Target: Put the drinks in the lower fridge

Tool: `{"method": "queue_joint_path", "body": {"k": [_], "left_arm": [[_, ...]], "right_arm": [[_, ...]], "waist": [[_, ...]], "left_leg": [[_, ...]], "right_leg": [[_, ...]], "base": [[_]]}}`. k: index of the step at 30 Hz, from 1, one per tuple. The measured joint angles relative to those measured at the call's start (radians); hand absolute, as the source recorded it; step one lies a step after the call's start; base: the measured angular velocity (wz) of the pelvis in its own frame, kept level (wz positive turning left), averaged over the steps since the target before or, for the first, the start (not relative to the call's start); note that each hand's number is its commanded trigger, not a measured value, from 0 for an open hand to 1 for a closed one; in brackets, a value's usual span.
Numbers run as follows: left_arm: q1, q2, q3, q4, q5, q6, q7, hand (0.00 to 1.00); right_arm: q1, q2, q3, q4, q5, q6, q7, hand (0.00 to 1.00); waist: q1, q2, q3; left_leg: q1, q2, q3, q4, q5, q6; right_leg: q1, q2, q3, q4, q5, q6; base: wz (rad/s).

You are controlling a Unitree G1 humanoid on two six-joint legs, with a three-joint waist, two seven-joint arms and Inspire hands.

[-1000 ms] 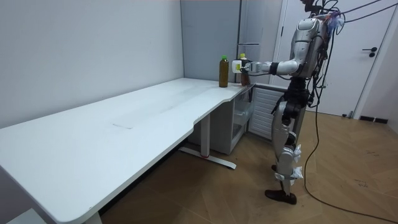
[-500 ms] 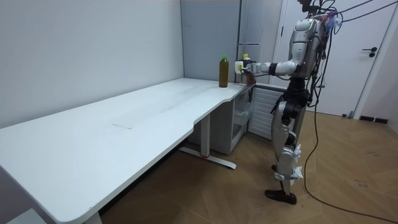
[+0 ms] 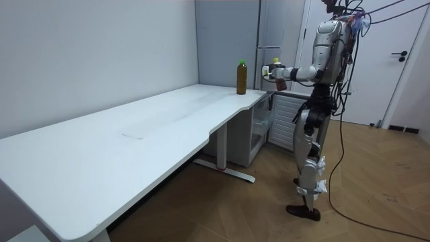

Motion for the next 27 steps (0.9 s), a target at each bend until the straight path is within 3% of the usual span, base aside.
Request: {"method": "queue_joint_path", "body": {"k": [16,27], "left_arm": [[0.009,0.053,-0.01,0.0,0.001,0.0,-0.021,1.0],[0.051,0.065,0.0,0.0,0.001,-0.001,-0.058,1.0]], "right_arm": [[0.016,0.0,0.0,-0.008,0.032,-0.01,0.005,0.0],[0.016,-0.004,0.016,-0.018,0.039,-0.01,0.041,0.0]], "waist": [[0.012,0.011,-0.0046],[0.03,0.009,-0.0047]], "left_leg": [[-0.004,0.002,0.004,0.0,0.0,0.0],[-0.009,0.002,0.005,0.001,0.0,0.0]], "right_leg": [[-0.008,0.0,-0.001,0.008,0.004,-0.001],[-0.016,0.0,0.001,0.011,0.003,-0.001]], "base": [[0.0],[0.0]]}}
